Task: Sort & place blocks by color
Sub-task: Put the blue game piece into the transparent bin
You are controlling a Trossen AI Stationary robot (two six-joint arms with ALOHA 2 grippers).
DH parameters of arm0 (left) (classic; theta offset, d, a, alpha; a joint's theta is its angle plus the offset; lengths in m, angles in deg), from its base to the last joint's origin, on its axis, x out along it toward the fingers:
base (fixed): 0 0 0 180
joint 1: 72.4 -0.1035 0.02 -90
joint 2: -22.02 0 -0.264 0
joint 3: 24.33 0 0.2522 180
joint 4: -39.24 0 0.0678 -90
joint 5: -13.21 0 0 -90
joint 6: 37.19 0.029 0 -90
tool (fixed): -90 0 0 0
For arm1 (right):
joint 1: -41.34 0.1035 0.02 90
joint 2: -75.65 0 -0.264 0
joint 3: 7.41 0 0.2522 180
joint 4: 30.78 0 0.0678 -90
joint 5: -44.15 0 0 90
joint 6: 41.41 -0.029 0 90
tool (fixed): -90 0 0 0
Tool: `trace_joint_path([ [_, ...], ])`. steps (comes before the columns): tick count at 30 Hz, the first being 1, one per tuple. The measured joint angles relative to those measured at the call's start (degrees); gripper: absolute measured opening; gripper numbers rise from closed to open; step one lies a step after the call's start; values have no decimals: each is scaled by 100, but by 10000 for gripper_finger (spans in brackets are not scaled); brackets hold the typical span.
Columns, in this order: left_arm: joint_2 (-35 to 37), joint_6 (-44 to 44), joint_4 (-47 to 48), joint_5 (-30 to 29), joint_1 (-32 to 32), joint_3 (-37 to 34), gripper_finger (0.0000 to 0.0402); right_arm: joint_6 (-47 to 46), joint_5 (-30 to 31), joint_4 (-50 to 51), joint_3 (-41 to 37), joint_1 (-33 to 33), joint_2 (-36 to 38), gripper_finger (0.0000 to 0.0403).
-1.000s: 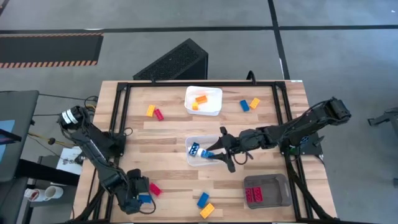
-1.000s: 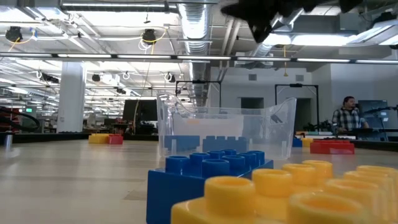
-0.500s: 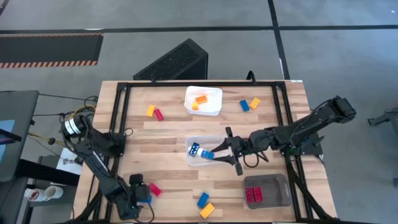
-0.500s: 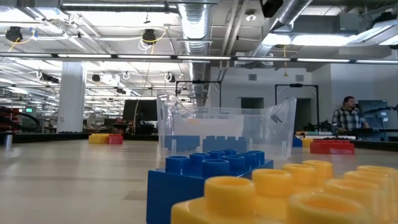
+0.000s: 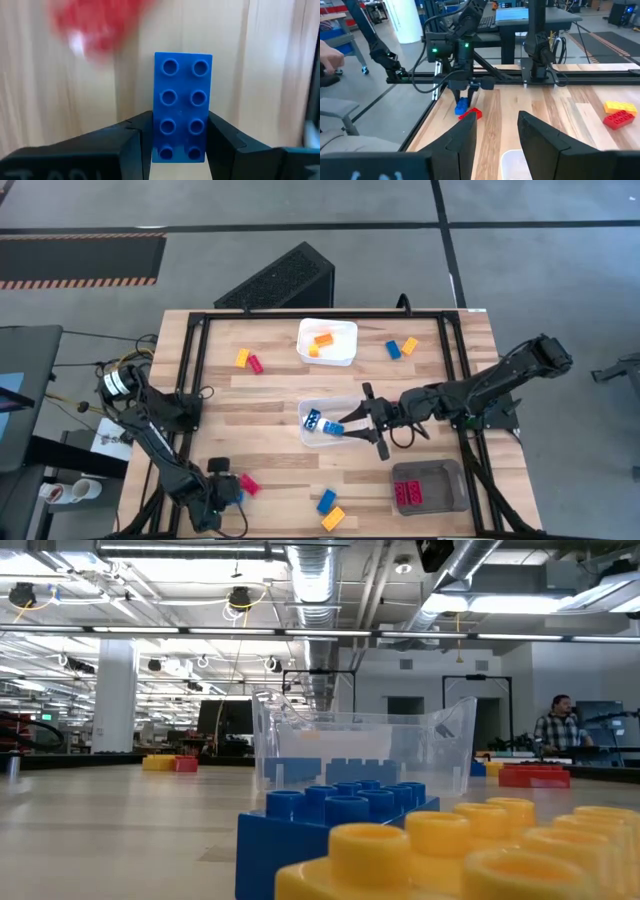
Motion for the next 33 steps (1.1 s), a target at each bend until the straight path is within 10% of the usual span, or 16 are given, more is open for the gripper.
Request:
trace_joint_path([
  [3,426,-34,768,87,66,139,102,-3,-2,1,0,-54,0,166],
  [11,1662,-840,1245,-2120,409,184,102,335,-2,-36,0,-55,27,166],
  [21,2454,1318,1249,-5367,-390,196,118,359,2,-182,9,-210,28,166],
  [26,2730,3265,367,-5282,-1370,36,108,252,9,-197,9,-96,28,166],
  [33,3082,6055,-4032,-2701,-2823,-1364,106,252,9,-210,9,48,28,166],
])
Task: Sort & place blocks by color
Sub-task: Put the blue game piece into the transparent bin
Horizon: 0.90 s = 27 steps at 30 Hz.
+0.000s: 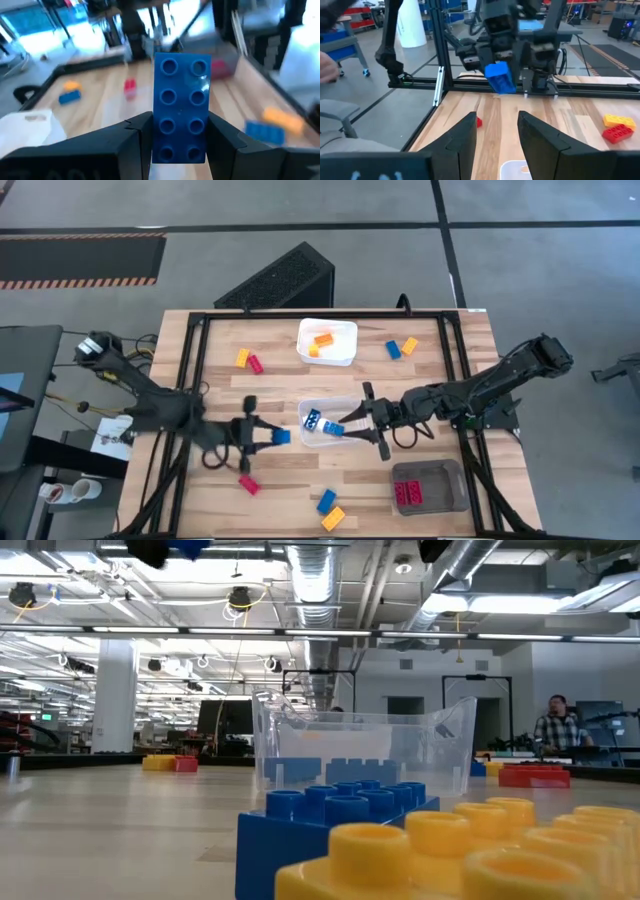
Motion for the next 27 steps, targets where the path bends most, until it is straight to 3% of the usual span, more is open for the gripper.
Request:
trace_joint_path([
  [7,-254,238,-3953,1747,-1571,-1414,112,-3,2,35,0,-2,0,166],
  [9,-469,184,-4502,2157,-1907,-1484,109,21,2,39,0,-2,0,166],
  [14,-1277,-99,-4580,2569,-2493,-1274,107,133,2,40,0,-62,0,166],
  [20,-2404,-208,-4533,3201,-2623,-426,117,128,7,34,0,-136,0,166],
  [27,-2998,-137,-3483,3056,-2623,160,120,0,6,76,2,-77,2,166],
])
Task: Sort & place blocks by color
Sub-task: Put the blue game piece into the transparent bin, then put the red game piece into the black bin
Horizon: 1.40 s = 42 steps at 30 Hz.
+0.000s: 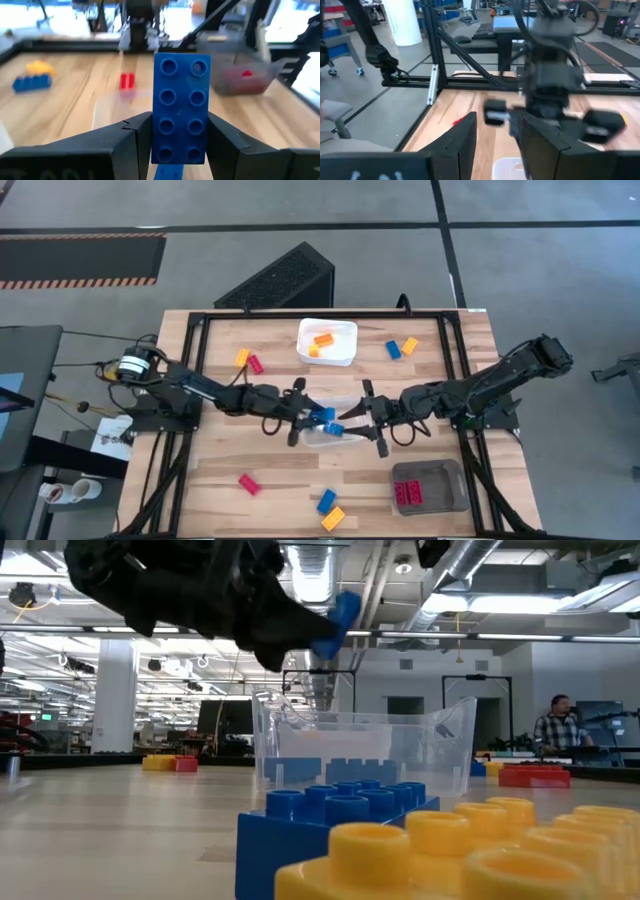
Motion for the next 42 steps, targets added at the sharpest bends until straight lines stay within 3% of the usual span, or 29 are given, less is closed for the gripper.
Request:
trace_joint_path([
  [7,-49,-295,655,95,-15,104,134,-2,3,-12,0,-26,0,166],
  [20,80,-472,840,79,-51,104,228,-114,299,-33,0,-26,0,166],
  [24,838,-137,1614,45,-212,104,229,-125,298,14,0,-11,0,166],
  [31,2881,275,2689,-21,-389,-40,193,-153,300,94,0,32,0,166],
  [37,4093,284,1868,-312,-387,-1231,161,-125,626,181,-17,-118,-152,166],
  [42,4454,70,648,-993,-389,-2270,143,-223,1339,463,-29,-410,-618,166],
])
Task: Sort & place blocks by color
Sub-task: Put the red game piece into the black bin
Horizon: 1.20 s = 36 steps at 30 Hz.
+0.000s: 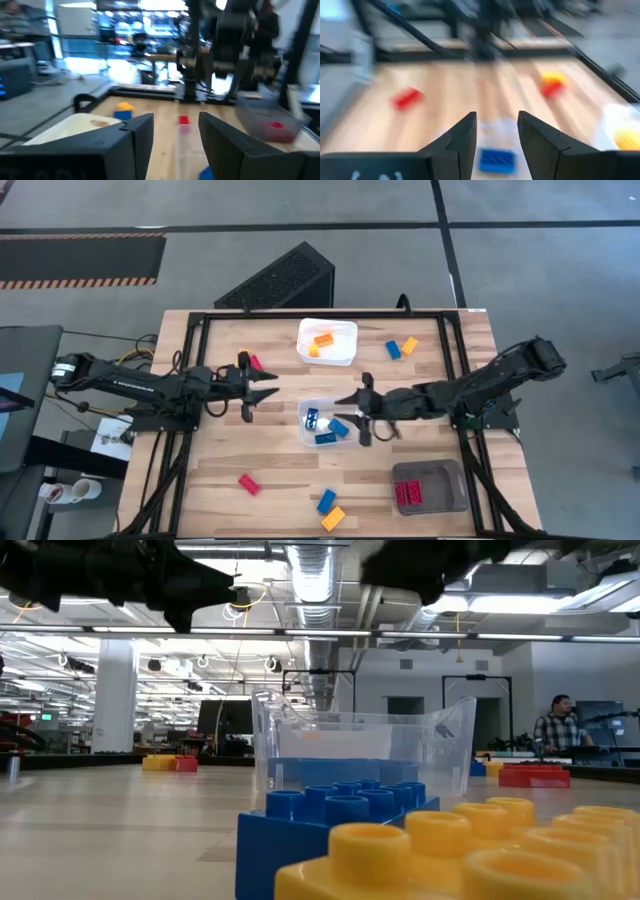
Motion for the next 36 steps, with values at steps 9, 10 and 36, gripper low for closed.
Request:
trace_joint_path([
  [9,35,143,-883,-1015,0,-479,135,-466,-45,15,158,-1142,-882,166],
  [10,35,261,-880,-1019,0,-463,135,-467,-99,19,199,-1274,-917,166],
  [36,2943,-667,928,-237,121,-411,135,-1576,-370,129,626,-828,-607,166],
])
